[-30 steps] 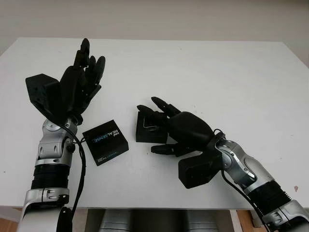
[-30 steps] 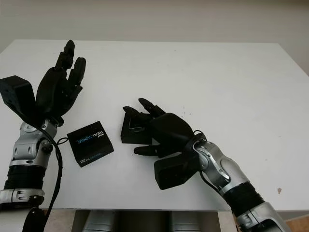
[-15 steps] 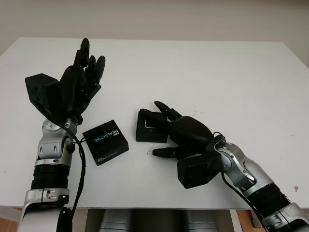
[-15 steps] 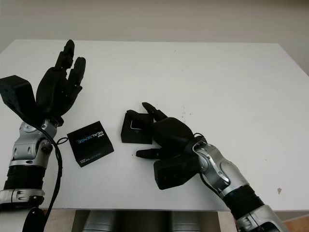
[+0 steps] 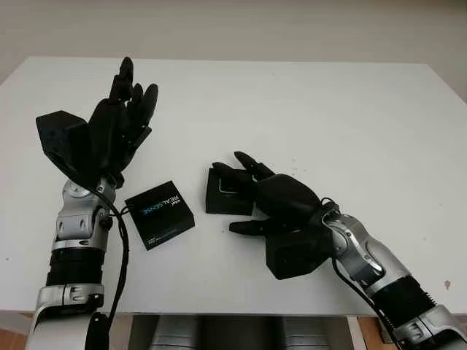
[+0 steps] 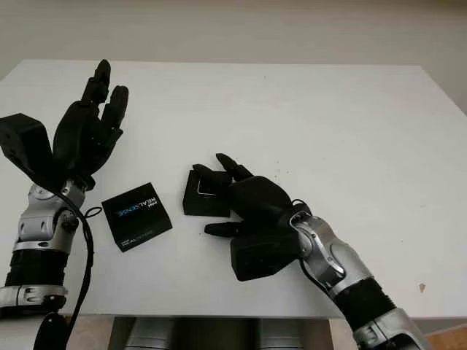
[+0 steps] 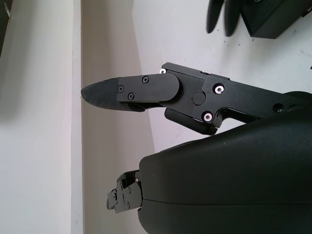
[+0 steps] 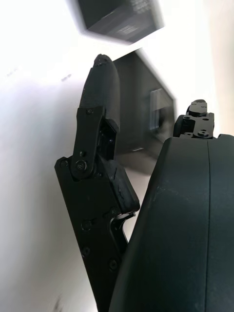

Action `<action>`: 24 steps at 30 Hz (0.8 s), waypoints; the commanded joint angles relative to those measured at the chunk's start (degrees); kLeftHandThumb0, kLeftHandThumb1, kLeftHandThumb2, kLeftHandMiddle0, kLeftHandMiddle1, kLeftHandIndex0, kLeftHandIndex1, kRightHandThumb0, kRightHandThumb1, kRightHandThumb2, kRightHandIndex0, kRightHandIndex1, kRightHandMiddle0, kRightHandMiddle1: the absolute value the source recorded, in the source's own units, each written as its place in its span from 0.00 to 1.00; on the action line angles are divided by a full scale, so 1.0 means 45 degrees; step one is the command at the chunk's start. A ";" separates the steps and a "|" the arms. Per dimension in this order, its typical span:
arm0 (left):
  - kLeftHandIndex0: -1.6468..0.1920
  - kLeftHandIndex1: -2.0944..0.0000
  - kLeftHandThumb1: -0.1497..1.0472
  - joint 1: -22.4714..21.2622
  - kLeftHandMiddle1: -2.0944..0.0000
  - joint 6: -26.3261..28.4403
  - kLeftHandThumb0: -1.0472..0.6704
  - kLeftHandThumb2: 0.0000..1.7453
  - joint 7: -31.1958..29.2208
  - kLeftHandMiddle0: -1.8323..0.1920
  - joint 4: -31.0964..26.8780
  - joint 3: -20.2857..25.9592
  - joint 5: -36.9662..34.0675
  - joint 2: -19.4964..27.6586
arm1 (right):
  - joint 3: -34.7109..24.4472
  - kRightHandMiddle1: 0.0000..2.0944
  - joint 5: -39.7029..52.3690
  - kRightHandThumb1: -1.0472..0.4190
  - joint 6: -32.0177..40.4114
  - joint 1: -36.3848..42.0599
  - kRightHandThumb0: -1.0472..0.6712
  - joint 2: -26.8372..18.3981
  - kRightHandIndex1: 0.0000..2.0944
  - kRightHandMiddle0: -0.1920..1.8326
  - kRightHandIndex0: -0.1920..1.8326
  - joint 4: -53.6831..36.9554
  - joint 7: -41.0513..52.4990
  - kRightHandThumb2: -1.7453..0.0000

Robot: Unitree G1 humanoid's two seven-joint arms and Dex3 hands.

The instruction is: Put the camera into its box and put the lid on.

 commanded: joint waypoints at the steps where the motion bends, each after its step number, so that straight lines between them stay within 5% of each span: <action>1: 0.99 0.97 1.00 -0.0089 0.97 -0.0061 0.24 0.24 0.0026 0.99 -0.0077 0.0075 0.0050 0.0278 | -0.0803 0.01 0.1150 0.00 -0.0021 -0.0215 0.12 0.0452 0.01 0.02 0.00 -0.0314 -0.0130 0.66; 7: 0.97 0.96 1.00 -0.0019 0.96 0.0029 0.24 0.21 -0.0044 0.96 -0.0279 0.0220 -0.0089 0.0503 | -0.2528 0.00 0.4235 0.00 0.0823 -0.0801 0.12 0.1482 0.00 0.00 0.00 -0.0849 0.0101 0.63; 18: 0.78 0.89 1.00 0.1709 0.94 0.0198 0.19 0.14 -0.0146 0.77 -0.2580 -0.0850 0.3039 0.2796 | -0.4402 0.02 0.6520 0.00 0.2842 -0.2265 0.14 0.1676 0.02 0.03 0.02 -0.0355 0.0349 0.63; 24: 0.86 0.95 1.00 0.2799 0.98 0.0461 0.18 0.10 -0.1851 0.83 -0.3943 -0.1480 0.4124 0.4600 | -0.5588 0.00 0.8602 0.00 0.4531 -0.2947 0.16 0.1721 0.00 0.00 0.00 0.0348 0.1071 0.61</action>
